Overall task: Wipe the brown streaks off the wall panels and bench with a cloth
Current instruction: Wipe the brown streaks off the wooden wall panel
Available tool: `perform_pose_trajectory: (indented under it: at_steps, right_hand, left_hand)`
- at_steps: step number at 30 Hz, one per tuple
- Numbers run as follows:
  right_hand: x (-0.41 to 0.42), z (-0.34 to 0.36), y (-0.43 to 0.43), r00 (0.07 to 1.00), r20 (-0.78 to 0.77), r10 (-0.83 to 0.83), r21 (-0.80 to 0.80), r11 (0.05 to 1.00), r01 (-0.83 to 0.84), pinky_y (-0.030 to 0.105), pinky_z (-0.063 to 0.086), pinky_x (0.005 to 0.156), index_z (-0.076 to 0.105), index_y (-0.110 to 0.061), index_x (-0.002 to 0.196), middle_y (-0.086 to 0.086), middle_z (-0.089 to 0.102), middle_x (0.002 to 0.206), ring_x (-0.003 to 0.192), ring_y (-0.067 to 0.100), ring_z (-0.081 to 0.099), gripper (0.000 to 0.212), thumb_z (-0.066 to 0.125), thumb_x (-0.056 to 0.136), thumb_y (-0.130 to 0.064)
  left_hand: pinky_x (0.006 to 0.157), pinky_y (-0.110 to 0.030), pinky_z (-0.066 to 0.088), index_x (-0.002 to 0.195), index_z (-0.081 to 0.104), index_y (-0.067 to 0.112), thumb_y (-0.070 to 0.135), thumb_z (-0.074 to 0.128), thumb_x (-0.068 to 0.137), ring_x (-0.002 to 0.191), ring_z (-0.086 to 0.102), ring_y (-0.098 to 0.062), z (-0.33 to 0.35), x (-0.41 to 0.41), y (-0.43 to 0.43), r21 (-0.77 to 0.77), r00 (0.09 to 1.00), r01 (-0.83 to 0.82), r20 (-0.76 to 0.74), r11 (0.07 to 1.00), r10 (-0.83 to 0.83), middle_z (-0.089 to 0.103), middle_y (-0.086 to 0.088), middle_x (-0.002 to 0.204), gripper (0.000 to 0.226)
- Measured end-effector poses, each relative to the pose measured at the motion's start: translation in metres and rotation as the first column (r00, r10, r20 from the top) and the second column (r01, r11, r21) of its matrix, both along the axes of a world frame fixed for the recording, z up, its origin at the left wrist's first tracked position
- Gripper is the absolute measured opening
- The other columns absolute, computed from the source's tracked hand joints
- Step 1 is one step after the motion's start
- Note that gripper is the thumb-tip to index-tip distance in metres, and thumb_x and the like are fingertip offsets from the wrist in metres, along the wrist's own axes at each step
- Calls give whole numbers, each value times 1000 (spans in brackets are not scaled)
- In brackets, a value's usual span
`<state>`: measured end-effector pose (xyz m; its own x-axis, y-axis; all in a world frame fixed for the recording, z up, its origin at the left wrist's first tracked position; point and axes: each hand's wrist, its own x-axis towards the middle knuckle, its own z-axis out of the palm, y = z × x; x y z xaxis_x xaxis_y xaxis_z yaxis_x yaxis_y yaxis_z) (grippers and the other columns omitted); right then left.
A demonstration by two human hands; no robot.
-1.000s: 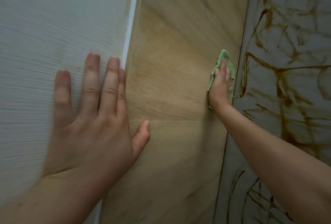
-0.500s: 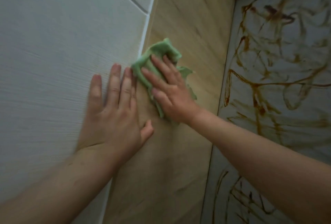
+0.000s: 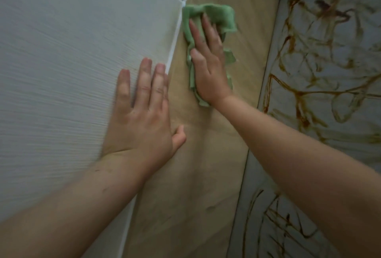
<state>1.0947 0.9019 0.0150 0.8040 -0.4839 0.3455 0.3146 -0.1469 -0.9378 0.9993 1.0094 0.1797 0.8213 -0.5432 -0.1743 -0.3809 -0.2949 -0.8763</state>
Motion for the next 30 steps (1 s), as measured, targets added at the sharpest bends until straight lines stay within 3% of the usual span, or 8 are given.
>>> perform_pose_trajectory:
  at_steps: [7, 10, 14, 18, 21, 23, 27, 30]
  right_hand:
    - [1, -88, -1, 957, -290, 6, 256, 964, 71, 38, 2, 129, 20, -26, 164, 0, 9, 174, 160, 18, 3, 61, 19, 104, -39]
    - [-15, -148, 8, 892, -444, 82, 380, 919, 104, 39, 1, 129, 13, -31, 165, -6, 6, 174, 159, 13, 0, 62, 17, 104, -39]
    - [-24, -217, 17, 770, -621, 149, 504, 828, 246, 43, 4, 129, 16, -28, 166, -2, 11, 173, 159, 16, 5, 57, 18, 109, -35]
    - [-25, -242, 17, 658, -719, 223, 557, 751, 355, 47, 6, 128, 18, -30, 165, -1, 13, 173, 159, 20, 10, 54, 21, 112, -33]
    - [-13, -213, 7, 675, -706, 215, 581, 721, 378, 47, 9, 128, 19, -27, 165, 0, 15, 173, 159, 20, 13, 55, 24, 111, -33]
    - [0, -172, -7, 746, -649, 152, 544, 778, 315, 44, 7, 129, 19, -23, 165, 0, 13, 173, 159, 18, 9, 54, 25, 112, -28]
    - [27, -62, -23, 914, -406, 12, 383, 910, 158, 42, 1, 130, 16, -19, 165, 1, 6, 174, 160, 18, 0, 56, 23, 111, -26]
    - [17, 3, -8, 976, -219, -11, 284, 956, 74, 39, -1, 130, 15, -23, 166, -2, 5, 174, 160, 16, -2, 59, 26, 109, -32]
  left_hand:
    - [120, -65, -12, 161, -1, -6, 70, 18, 94, 156, -17, -42, -2, 1, -3, 24, 1000, -2, 13, 1000, 2, -10, -20, 171, 102]
    - [122, -65, -7, 161, 2, -5, 70, 19, 95, 157, -15, -41, -4, 3, 0, 22, 1000, 10, 6, 1000, -10, -8, -20, 171, 102]
    - [123, -66, -2, 161, 10, -6, 68, 27, 96, 158, -9, -40, -7, 6, 7, 10, 999, 37, -2, 999, -37, -1, -20, 171, 100]
    - [122, -66, -3, 160, 12, -7, 65, 27, 97, 158, -8, -41, -9, 8, 8, 18, 999, 53, 5, 998, -53, 0, -21, 171, 97]
    - [122, -66, -4, 159, 15, -8, 64, 27, 98, 157, -6, -42, -8, 7, 9, 20, 999, 51, 14, 999, -51, 0, -22, 171, 96]
    - [122, -66, -4, 159, 14, -8, 64, 28, 98, 158, -4, -42, -8, 7, 8, 13, 998, 54, 24, 998, -54, 1, -22, 171, 96]
    - [123, -66, -3, 159, 14, -9, 64, 27, 97, 157, -5, -43, -6, 6, 8, 14, 999, 48, 26, 999, -48, 2, -24, 170, 96]
    - [123, -66, -2, 159, 15, -10, 63, 31, 95, 157, -4, -44, -4, 3, 6, -13, 1000, 6, -3, 1000, -6, 4, -25, 170, 97]
